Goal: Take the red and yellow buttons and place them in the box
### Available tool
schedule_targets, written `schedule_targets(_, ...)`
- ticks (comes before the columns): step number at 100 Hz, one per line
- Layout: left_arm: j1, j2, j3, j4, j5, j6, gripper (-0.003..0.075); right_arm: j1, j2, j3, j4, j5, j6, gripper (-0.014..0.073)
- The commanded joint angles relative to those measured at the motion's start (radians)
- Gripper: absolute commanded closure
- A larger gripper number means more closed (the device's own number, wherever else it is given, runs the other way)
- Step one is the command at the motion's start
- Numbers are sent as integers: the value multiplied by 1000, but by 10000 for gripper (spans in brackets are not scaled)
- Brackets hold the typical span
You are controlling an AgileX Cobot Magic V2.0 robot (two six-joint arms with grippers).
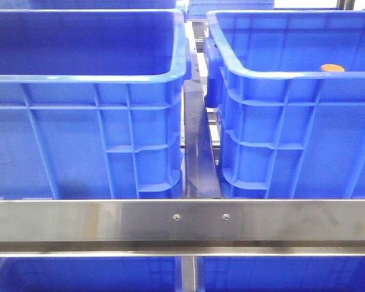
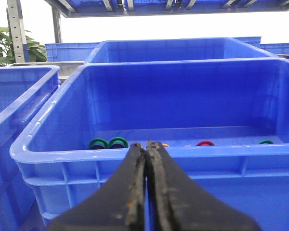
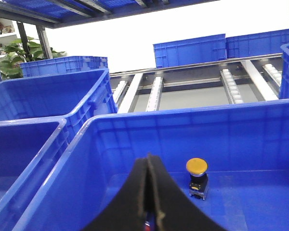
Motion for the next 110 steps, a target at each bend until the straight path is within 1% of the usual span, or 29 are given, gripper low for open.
schedule_targets(1,2,-34,49,-10,-80,1,739,-2,1,-27,35,31,-6,662)
schedule_targets(74,2,-34,49,-10,-80,1,739,-2,1,-27,35,31,-6,662)
schedule_targets(84,2,-34,49,-10,-80,1,739,-2,1,-27,20,4,-5,662)
schedule_targets(91,2,-34,49,-10,-80,1,739,-2,1,-27,-29,9,9,662)
schedule_targets(97,2,-34,49,-10,-80,1,739,-2,1,-27,-125,19,69,662)
schedule_targets(102,2,-34,49,-10,-80,1,739,-2,1,-27,-230,22,162,662)
schedule_targets(107,2,-34,49,-10,-80,1,739,-2,1,-27,-355,22,286,662)
schedule_targets(110,2,-34,49,-10,-80,1,739,-2,1,-27,-434,22,390,662)
